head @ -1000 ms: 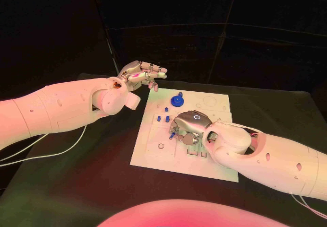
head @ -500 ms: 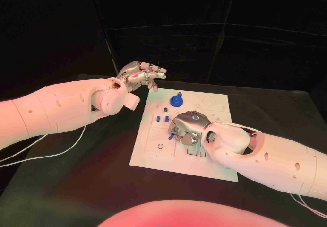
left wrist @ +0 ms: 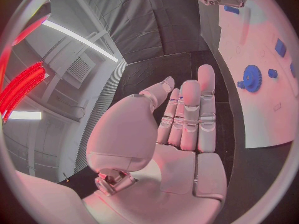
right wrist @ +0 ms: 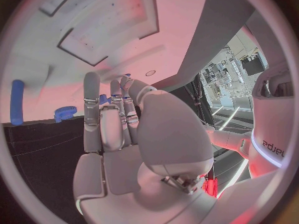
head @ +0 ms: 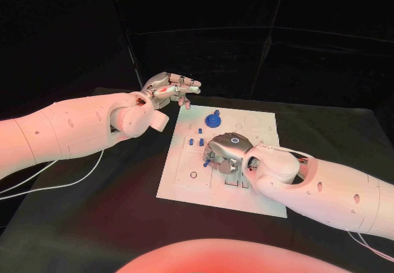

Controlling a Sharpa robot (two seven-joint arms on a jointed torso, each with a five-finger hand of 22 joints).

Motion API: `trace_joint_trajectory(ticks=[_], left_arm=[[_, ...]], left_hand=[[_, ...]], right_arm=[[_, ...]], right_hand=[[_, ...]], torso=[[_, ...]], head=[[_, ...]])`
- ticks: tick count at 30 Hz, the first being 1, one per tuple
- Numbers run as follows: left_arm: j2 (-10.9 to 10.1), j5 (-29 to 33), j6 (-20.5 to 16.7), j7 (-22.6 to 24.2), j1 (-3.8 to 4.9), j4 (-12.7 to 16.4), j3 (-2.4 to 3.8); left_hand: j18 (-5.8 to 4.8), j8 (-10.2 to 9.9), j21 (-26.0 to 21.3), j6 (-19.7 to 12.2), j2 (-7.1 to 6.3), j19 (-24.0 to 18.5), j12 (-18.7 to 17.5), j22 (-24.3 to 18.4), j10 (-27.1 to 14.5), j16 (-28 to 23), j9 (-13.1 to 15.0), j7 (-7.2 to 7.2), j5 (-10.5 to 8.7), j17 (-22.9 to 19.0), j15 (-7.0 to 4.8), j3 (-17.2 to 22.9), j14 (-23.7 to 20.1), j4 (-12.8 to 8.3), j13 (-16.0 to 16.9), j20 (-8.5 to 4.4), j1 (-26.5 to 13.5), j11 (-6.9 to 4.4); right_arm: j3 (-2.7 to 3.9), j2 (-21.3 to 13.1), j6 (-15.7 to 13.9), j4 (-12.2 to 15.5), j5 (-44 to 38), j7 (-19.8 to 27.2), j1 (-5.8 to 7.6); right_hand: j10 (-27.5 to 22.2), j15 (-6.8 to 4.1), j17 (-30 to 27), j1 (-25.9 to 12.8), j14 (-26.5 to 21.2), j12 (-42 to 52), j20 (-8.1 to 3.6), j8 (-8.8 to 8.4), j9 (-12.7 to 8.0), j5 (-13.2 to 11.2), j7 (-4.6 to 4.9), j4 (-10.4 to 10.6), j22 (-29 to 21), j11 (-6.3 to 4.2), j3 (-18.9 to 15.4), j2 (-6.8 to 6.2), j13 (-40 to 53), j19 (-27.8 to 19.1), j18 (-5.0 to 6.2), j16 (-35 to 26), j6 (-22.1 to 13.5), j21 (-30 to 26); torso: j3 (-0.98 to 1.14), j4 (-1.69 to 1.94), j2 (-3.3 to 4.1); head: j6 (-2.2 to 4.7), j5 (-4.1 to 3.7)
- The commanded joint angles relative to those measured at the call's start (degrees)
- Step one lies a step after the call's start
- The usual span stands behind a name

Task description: Assemble the parts on the task board

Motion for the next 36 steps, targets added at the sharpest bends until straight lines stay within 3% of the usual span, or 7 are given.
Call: trace_joint_trajectory(ticks=[1, 36], left_arm=[[0.0, -0.2, 0.8, 0.1, 0.08, 0.0, 0.02], [0.3, -0.2, 1.3, -0.4, 0.07, -0.2, 0.00]], left_hand=[[0.71, -0.4, -0.3, -0.4, 0.10, -0.4, 0.4, -0.1, -0.5, -0.3, -0.1, 0.00, -0.13, -0.1, 0.07, -0.4, -0.5, 0.0, 0.1, 0.00, 0.3, 0.00], [0.71, -0.4, -0.4, -0.5, 0.14, -0.5, 0.5, -0.1, -0.7, -0.4, -0.1, 0.05, -0.13, -0.2, 0.11, -0.5, -0.6, 0.0, 0.1, 0.05, 0.3, 0.04]], right_arm=[[-0.04, 0.2, 1.2, -0.1, -1.1, -0.8, 0.05], [-0.04, 0.5, 1.3, 0.1, 1.9, 1.5, 0.04]], right_hand=[[0.4, -0.27, -0.1, -0.7, 2.2, -0.2, -0.12, 0.13, 0.0, -0.2, 0.05, 0.0, 0.1, -0.17, 0.2, 0.02, -0.1, -0.1, 0.80, 0.2, 0.3, 0.2], [0.5, -0.27, 0.0, -1.3, 2.2, -0.3, -0.10, 0.09, 0.1, -0.2, 0.00, 0.1, 0.1, -0.19, 0.2, 0.03, -0.1, -0.1, 0.80, 0.3, 0.4, 0.1]], torso=[[-0.01, 0.02, 0.00], [0.01, 0.00, 0.00]], head=[[-0.01, 0.02], [-0.18, 0.05]])
